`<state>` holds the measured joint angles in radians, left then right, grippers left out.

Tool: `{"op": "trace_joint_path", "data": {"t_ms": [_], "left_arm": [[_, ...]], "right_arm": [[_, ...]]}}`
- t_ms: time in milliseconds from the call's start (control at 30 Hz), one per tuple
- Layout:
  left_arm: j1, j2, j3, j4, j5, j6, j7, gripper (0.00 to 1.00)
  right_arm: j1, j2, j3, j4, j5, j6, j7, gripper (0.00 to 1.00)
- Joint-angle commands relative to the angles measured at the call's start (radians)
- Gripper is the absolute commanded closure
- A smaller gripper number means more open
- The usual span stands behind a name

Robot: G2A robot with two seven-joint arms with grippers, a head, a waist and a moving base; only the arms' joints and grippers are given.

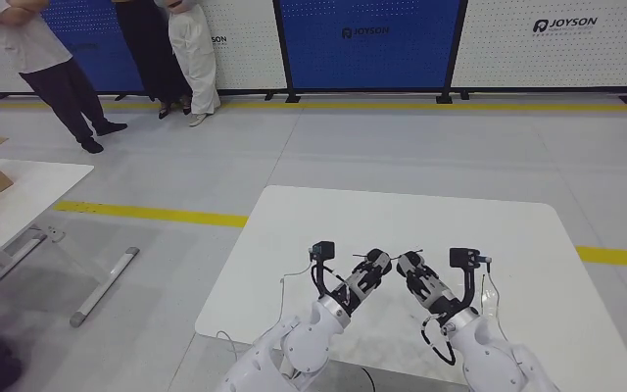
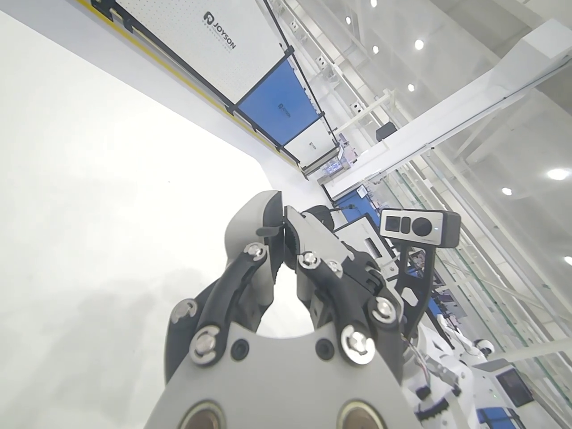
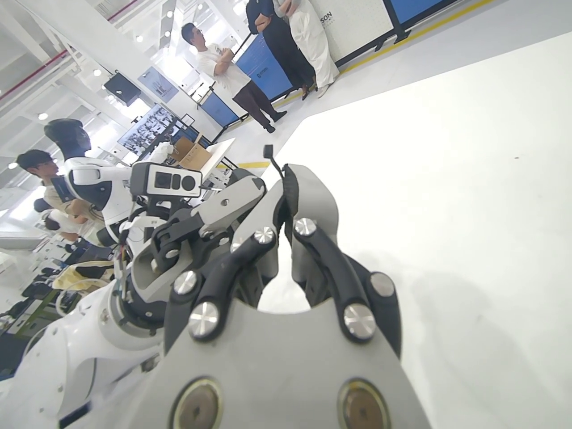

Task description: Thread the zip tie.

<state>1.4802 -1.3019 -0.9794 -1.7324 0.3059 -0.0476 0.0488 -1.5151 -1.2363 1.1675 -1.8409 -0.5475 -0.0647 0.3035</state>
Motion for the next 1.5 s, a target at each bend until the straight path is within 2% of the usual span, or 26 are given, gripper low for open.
{"op": "trace_joint_path", "data": {"t_ms": [0,567,600,633,667,1000,1100,1233,1333,1367,1467], "left_arm": [[0.000,0.000,0.000,0.000,0.002,0.001,0.000,1.00],[-0.003,-0.004,0.001,-0.003,0.000,0.009,0.017,1.00],[-0.004,-0.004,0.002,-0.001,-0.001,0.010,0.019,1.00],[-0.005,-0.005,0.003,0.000,-0.001,0.011,0.019,1.00],[-0.005,-0.005,0.004,0.001,-0.001,0.012,0.020,1.00],[-0.013,-0.009,0.009,0.009,-0.003,0.016,0.031,1.00],[-0.014,-0.010,0.010,0.010,-0.001,0.017,0.033,1.00],[-0.015,-0.011,0.012,0.011,0.004,0.019,0.029,1.00],[-0.015,-0.011,0.014,0.009,0.008,0.019,0.027,1.00],[-0.015,-0.011,0.014,0.009,0.008,0.019,0.028,1.00],[-0.015,-0.012,0.013,0.009,0.008,0.017,0.029,1.00]], "right_arm": [[0.000,0.000,0.000,0.000,0.003,-0.004,-0.001,1.00],[0.009,-0.001,0.001,0.014,0.008,-0.006,0.012,1.00],[0.009,-0.001,0.002,0.014,0.010,-0.006,0.013,0.84],[0.010,-0.001,0.002,0.014,0.011,-0.007,0.014,0.76],[0.010,-0.001,0.003,0.014,0.012,-0.007,0.014,0.73],[0.006,0.001,0.019,0.006,0.025,-0.019,0.007,0.78],[0.003,0.001,0.026,0.004,0.028,-0.020,0.003,0.84],[0.003,0.002,0.031,0.003,0.029,-0.019,0.003,0.82],[0.006,0.002,0.032,0.004,0.030,-0.019,0.004,0.88],[0.006,0.002,0.032,0.005,0.030,-0.019,0.003,1.00],[0.007,0.001,0.032,0.005,0.027,-0.017,0.003,1.00]]}}
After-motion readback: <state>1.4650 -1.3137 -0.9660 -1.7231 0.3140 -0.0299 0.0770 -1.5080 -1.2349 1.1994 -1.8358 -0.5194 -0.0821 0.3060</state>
